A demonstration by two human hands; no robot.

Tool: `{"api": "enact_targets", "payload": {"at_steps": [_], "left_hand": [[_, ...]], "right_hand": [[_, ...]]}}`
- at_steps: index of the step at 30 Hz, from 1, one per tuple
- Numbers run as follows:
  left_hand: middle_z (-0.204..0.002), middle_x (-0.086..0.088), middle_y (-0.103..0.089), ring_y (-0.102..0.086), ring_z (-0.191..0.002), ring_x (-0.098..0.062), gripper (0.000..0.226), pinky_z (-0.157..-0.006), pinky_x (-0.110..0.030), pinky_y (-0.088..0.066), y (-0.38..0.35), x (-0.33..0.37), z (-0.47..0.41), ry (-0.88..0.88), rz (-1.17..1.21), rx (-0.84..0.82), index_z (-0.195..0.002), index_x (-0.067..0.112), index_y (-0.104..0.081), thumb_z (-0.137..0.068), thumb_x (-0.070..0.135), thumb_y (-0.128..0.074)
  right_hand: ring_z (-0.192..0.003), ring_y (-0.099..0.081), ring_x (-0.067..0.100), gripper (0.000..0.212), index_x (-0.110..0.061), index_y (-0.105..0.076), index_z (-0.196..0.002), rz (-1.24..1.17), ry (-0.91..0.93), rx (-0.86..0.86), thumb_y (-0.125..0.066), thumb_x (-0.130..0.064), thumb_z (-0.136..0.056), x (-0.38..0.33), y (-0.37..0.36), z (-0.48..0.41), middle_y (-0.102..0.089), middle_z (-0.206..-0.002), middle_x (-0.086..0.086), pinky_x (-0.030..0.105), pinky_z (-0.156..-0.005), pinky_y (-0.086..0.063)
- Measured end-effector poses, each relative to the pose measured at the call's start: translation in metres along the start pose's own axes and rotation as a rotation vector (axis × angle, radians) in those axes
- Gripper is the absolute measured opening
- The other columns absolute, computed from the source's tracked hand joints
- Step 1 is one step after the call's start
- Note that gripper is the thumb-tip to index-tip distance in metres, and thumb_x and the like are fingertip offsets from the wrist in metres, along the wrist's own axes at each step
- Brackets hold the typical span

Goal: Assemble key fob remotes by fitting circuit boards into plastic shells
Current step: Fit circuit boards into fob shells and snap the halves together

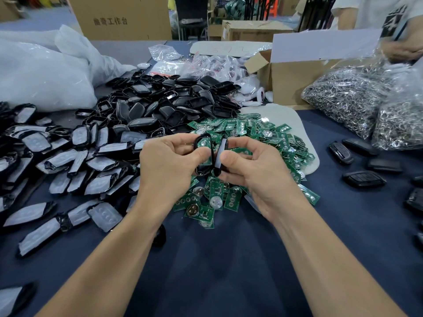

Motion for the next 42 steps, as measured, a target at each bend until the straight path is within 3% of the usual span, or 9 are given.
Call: {"api": "enact_targets", "payload": {"at_steps": [7,13,19,22,25,30,33,37,42], "left_hand": [[-0.068,0.023,-0.074,-0.071,-0.06,0.005,0.037,-0.053,-0.008,-0.049,-0.002,0.016,0.006,-0.094,-0.063,-0.011,-0.071,0.048,-0.074,-0.077,0.015,-0.09],[-0.064,0.039,-0.065,-0.067,-0.067,0.016,0.053,-0.057,-0.002,-0.048,-0.004,0.029,0.015,-0.168,-0.137,0.032,-0.069,0.064,-0.067,-0.078,0.016,-0.087],[-0.076,0.036,-0.071,-0.071,-0.083,0.013,0.044,-0.074,-0.008,-0.055,-0.011,0.017,0.012,-0.136,-0.079,-0.023,-0.088,0.052,-0.076,-0.085,0.009,-0.081],[-0.096,0.013,-0.081,-0.077,-0.096,-0.008,0.024,-0.084,-0.03,-0.062,-0.021,0.011,0.011,-0.071,0.033,-0.121,-0.11,0.03,-0.079,-0.098,0.012,-0.071],[-0.097,0.002,-0.082,-0.077,-0.098,-0.022,0.024,-0.077,-0.033,-0.065,-0.03,0.005,0.013,-0.001,0.096,-0.192,-0.118,0.017,-0.079,-0.103,0.008,-0.062],[-0.101,-0.001,-0.081,-0.078,-0.097,-0.018,0.043,-0.079,-0.029,-0.063,-0.039,0.006,0.018,0.047,0.247,-0.3,-0.101,0.028,-0.081,-0.102,-0.005,-0.054],[-0.101,-0.007,-0.081,-0.069,-0.09,-0.022,0.055,-0.087,-0.044,-0.063,-0.046,0.005,0.02,0.032,0.235,-0.341,-0.103,0.037,-0.082,-0.098,-0.009,-0.054],[-0.096,0.004,-0.082,-0.067,-0.082,-0.015,0.054,-0.069,-0.02,-0.058,-0.047,0.006,0.021,0.0,0.19,-0.31,-0.103,0.036,-0.081,-0.094,-0.011,-0.058],[-0.09,0.0,-0.082,-0.076,-0.074,-0.006,0.05,-0.063,-0.014,-0.055,-0.041,0.008,0.022,0.054,0.21,-0.282,-0.095,0.029,-0.085,-0.087,-0.012,-0.057]], "right_hand": [[-0.081,-0.077,0.021,0.021,-0.01,-0.071,-0.106,0.02,0.004,-0.007,-0.079,-0.005,-0.088,0.002,-0.001,0.0,-0.077,-0.084,0.012,0.027,-0.067,-0.061],[-0.075,-0.079,0.017,0.024,-0.022,-0.075,-0.094,0.255,0.131,0.122,-0.09,-0.017,-0.076,-0.001,0.0,0.004,-0.08,-0.081,0.0,0.035,-0.071,-0.064],[-0.073,-0.078,0.013,0.023,-0.025,-0.079,-0.085,0.301,0.176,0.187,-0.093,-0.026,-0.067,-0.003,0.004,0.005,-0.08,-0.079,-0.006,0.035,-0.07,-0.063],[-0.072,-0.078,0.012,0.022,-0.029,-0.079,-0.082,0.31,0.176,0.23,-0.093,-0.03,-0.065,-0.003,0.01,0.004,-0.079,-0.076,-0.007,0.036,-0.071,-0.064],[-0.074,-0.078,0.015,0.027,-0.026,-0.078,-0.081,0.29,0.155,0.293,-0.092,-0.035,-0.06,-0.001,0.016,0.001,-0.079,-0.077,-0.005,0.043,-0.077,-0.064],[-0.069,-0.077,0.01,0.028,-0.026,-0.078,-0.079,0.343,0.175,0.352,-0.092,-0.038,-0.057,-0.005,0.023,0.002,-0.078,-0.074,-0.009,0.038,-0.072,-0.065],[-0.067,-0.076,0.007,0.024,-0.026,-0.077,-0.076,0.374,0.203,0.392,-0.091,-0.034,-0.059,-0.01,0.026,0.005,-0.077,-0.071,-0.012,0.033,-0.068,-0.064],[-0.065,-0.069,-0.01,0.018,-0.033,-0.076,-0.074,0.523,0.298,0.429,-0.091,-0.029,-0.066,-0.024,0.022,0.014,-0.071,-0.067,-0.029,0.006,-0.057,-0.049],[-0.072,-0.069,-0.01,0.019,-0.031,-0.075,-0.081,0.723,0.376,0.467,-0.087,-0.027,-0.066,-0.037,0.012,0.025,-0.072,-0.069,-0.026,0.012,-0.069,-0.056]]}}
Point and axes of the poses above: each hand's wrist, its own z-axis away from the middle knuckle, its own y-axis out of the back of the hand, x = y × z, the point moved 9 cm from there along -z, towards the middle knuckle
